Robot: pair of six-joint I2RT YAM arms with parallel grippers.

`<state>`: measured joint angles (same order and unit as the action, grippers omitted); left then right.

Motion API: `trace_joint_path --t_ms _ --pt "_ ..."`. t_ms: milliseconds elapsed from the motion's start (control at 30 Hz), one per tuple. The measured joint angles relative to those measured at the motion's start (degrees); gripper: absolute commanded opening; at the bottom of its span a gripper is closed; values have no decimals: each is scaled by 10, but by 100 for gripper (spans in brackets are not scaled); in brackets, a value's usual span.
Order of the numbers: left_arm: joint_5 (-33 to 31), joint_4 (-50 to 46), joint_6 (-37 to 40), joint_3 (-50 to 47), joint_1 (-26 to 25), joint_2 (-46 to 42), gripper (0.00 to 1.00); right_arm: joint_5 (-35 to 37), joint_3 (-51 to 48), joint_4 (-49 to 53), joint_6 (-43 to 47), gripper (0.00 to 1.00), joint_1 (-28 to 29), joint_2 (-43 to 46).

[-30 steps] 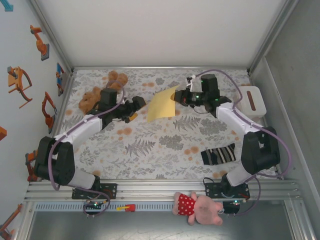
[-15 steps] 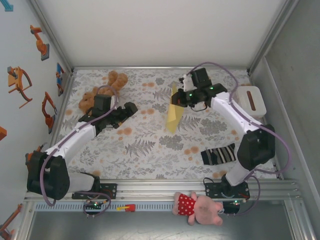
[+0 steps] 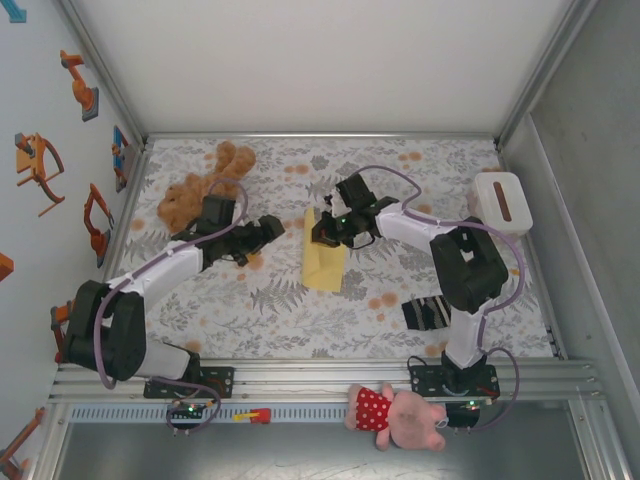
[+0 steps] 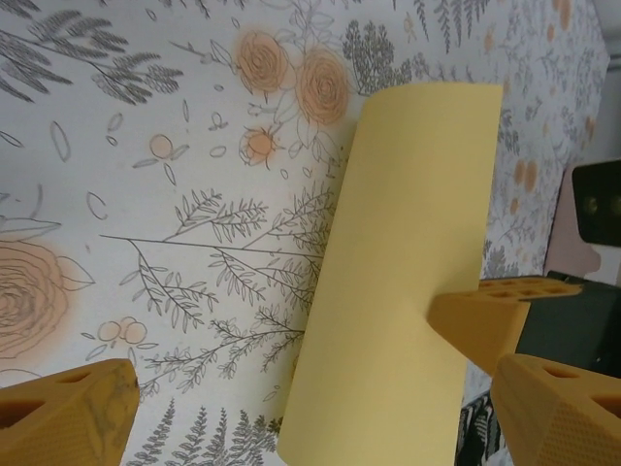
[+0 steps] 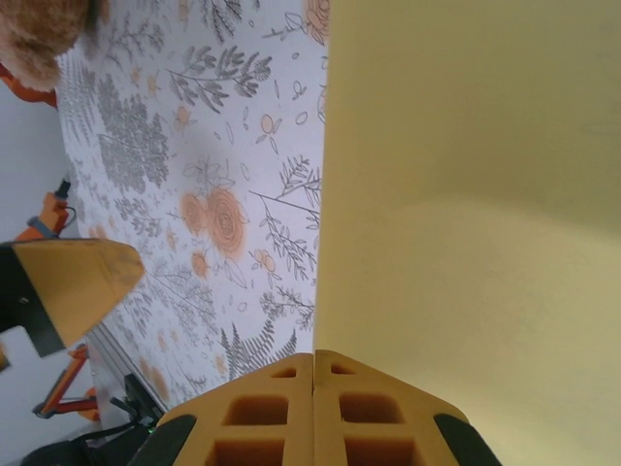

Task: Fold a paper plane with a square sheet of paper (pick it up from the middle)
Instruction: First fold in half a square sheet of paper at the center of the table.

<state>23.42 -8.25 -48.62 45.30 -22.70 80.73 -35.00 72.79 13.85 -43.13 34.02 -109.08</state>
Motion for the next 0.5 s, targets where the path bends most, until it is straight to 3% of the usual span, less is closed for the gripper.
trace_joint_path --t_ms 500 --pt "-2 37 -21 36 -89 128 79 -12 -136 -116 -26 0 -35 6"
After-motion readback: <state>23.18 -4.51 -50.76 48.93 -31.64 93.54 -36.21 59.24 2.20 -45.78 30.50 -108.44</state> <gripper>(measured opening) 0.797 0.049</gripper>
